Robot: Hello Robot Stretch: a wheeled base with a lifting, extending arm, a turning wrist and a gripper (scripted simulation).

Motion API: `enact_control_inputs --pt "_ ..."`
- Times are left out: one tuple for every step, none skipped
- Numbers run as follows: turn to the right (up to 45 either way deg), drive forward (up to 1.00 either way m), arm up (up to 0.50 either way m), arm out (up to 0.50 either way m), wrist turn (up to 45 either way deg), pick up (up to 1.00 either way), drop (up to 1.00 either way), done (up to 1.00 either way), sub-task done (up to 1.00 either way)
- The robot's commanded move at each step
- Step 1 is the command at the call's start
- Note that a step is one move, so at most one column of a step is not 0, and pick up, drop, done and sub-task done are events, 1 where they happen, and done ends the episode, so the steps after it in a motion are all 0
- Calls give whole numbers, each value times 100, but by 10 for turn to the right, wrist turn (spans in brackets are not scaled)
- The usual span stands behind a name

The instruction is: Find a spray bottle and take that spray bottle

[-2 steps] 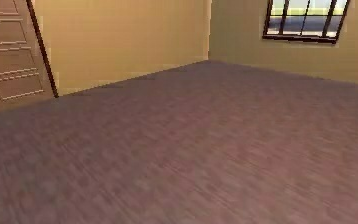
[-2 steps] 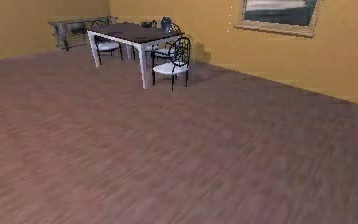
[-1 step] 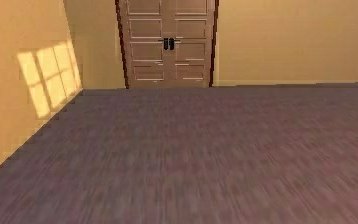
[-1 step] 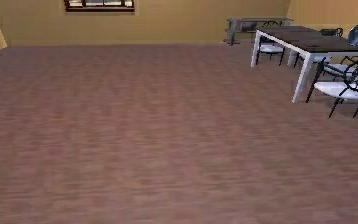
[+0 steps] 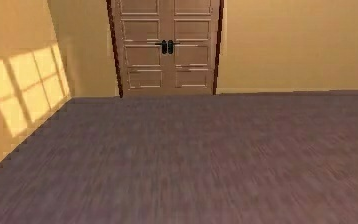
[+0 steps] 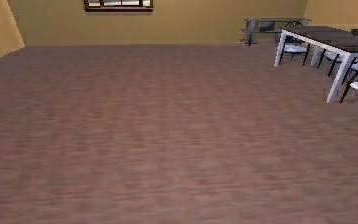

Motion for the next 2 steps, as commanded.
enact_control_inputs --pt "-450 0 0 0 0 0 0 0 0" --pt "0 50 0 0 0 0 0 0 0"
